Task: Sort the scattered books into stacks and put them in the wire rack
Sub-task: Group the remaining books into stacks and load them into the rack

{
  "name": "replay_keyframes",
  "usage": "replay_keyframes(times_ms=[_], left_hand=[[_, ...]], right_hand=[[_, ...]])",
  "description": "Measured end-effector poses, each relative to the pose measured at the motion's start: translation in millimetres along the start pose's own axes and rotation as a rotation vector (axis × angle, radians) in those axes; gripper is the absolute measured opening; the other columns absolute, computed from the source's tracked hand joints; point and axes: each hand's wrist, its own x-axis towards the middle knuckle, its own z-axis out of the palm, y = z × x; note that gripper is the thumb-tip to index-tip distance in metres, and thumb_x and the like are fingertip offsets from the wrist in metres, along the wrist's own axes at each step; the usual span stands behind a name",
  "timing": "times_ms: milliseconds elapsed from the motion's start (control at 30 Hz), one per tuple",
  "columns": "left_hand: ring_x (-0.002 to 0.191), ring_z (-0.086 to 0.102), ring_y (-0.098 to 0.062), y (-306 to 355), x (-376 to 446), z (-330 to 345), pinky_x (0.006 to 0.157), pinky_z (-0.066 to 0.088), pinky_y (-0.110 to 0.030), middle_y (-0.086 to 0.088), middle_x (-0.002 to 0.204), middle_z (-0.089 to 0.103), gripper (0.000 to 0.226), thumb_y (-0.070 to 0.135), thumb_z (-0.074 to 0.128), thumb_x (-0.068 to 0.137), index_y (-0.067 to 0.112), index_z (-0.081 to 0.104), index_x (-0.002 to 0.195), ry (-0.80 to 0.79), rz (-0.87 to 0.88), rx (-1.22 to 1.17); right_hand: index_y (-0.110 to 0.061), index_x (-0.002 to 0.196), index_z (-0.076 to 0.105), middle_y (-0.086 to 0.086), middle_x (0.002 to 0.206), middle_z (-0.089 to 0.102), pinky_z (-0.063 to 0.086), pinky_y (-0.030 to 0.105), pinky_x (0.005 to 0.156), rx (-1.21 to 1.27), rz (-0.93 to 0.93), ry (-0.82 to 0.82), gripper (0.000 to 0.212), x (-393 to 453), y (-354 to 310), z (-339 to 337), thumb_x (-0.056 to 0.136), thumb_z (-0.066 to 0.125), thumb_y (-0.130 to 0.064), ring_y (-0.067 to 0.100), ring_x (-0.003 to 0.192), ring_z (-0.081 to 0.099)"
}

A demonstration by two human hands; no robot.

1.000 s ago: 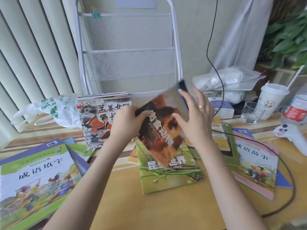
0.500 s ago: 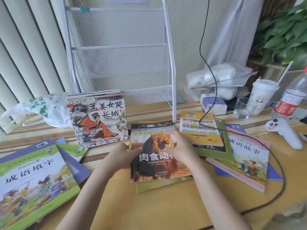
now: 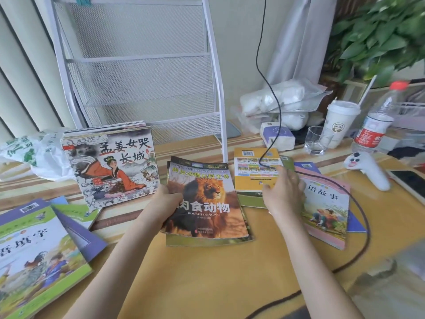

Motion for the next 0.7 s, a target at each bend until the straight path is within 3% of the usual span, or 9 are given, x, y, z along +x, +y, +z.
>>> replay_keyframes(times_ms=[33, 100, 167, 267, 333, 400, 467, 567, 700], left_hand=[[0.079, 0.06, -0.029, 0.2, 1.2, 3.3, 0.065, 0.052, -0.037, -0.013, 0.097, 0.06, 0.033, 0.01, 0.051, 0.084, 0.008, 0.046, 0.116, 0.01, 0.022, 0.013], [0.105, 0.056, -0.037, 0.4, 0.5, 11.5, 0.09, 0.049, -0.046, -0.017, 0.117, 0.054, 0.053, 0.01, 0.052, 0.085, 0.004, 0.034, 0.135, 0.047, 0.092, 0.152], [0.129, 0.034, -0.042, 5.2, -7.0, 19.3, 0.107, 0.029, -0.047, -0.026, 0.14, 0.034, 0.076, 0.013, 0.052, 0.088, 0.001, 0.007, 0.149, 0.121, 0.205, 0.573], [0.143, 0.003, -0.042, 17.2, -18.2, 33.5, 0.115, 0.008, -0.05, -0.023, 0.156, 0.004, 0.078, 0.028, 0.052, 0.092, 0.009, 0.004, 0.151, 0.14, 0.438, 0.992], [0.146, -0.004, -0.034, 22.1, -15.3, 54.6, 0.117, 0.002, -0.047, -0.013, 0.159, 0.001, 0.082, 0.042, 0.056, 0.089, 0.017, 0.01, 0.152, -0.067, 0.692, 1.043], [0.148, 0.001, -0.02, 29.2, -16.2, 83.8, 0.119, 0.005, -0.044, -0.001, 0.16, 0.01, 0.085, 0.048, 0.062, 0.085, 0.024, 0.015, 0.152, -0.333, 0.857, 0.962], [0.146, 0.011, -0.014, 36.1, -17.9, 108.2, 0.119, 0.008, -0.042, 0.004, 0.158, 0.021, 0.087, 0.049, 0.064, 0.082, 0.026, 0.018, 0.151, -0.409, 0.919, 0.906], [0.135, 0.036, -0.019, 46.0, -14.1, 123.5, 0.112, 0.023, -0.038, 0.002, 0.146, 0.042, 0.08, 0.046, 0.065, 0.082, 0.025, 0.025, 0.148, -0.302, 1.002, 0.874], [0.12, 0.05, -0.02, 51.9, -4.4, 116.0, 0.1, 0.036, -0.031, 0.003, 0.13, 0.057, 0.053, 0.033, 0.06, 0.088, 0.026, 0.043, 0.138, -0.15, 1.153, 0.783]], right_hand=[[-0.019, 0.142, 0.03, 0.014, 0.146, 0.034, 0.026, 0.052, 0.108, -0.102, 0.09, -0.058, 0.06, 6.1, 10.6, -3.8, 0.089, 0.056, -0.028, 0.036, 0.135, 0.023], [-0.016, 0.144, 0.022, 0.019, 0.148, 0.03, 0.018, 0.058, 0.109, -0.217, 0.222, -0.188, 0.066, 10.8, 23.5, -5.7, 0.09, 0.052, -0.038, 0.037, 0.139, 0.019], [-0.014, 0.138, 0.029, 0.018, 0.139, 0.044, 0.024, 0.056, 0.107, -0.204, 0.192, -0.19, 0.06, 11.3, 26.5, -0.9, 0.089, 0.055, -0.037, 0.035, 0.133, 0.032], [-0.02, 0.125, 0.04, 0.01, 0.11, 0.061, 0.047, 0.042, 0.085, 0.038, 0.138, -0.085, 0.05, 11.8, 24.2, -5.1, 0.082, 0.065, -0.019, 0.032, 0.106, 0.052], [-0.022, 0.12, 0.04, 0.004, 0.102, 0.056, 0.049, 0.039, 0.076, 0.323, 0.245, -0.069, 0.047, 13.4, 23.0, -16.4, 0.082, 0.064, -0.011, 0.027, 0.095, 0.054], [-0.021, 0.114, 0.034, 0.0, 0.093, 0.054, 0.049, 0.033, 0.061, 0.618, 0.381, -0.177, 0.046, 16.2, 20.7, -26.9, 0.083, 0.064, -0.005, 0.021, 0.08, 0.055], [-0.016, 0.113, 0.037, 0.007, 0.097, 0.061, 0.042, 0.024, 0.041, 0.775, 0.435, -0.289, 0.042, 18.7, 20.0, -32.6, 0.083, 0.062, 0.001, 0.019, 0.064, 0.057], [-0.022, 0.117, 0.045, 0.011, 0.103, 0.063, 0.045, 0.022, 0.04, 0.845, 0.388, -0.275, 0.048, 22.9, 22.3, -44.3, 0.08, 0.058, 0.006, 0.022, 0.066, 0.063], [-0.004, 0.108, 0.062, 0.014, 0.082, 0.06, 0.048, 0.022, 0.04, 0.956, 0.298, -0.313, 0.031, 27.8, 16.8, -79.7, 0.081, 0.051, 0.009, 0.019, 0.047, 0.062]])
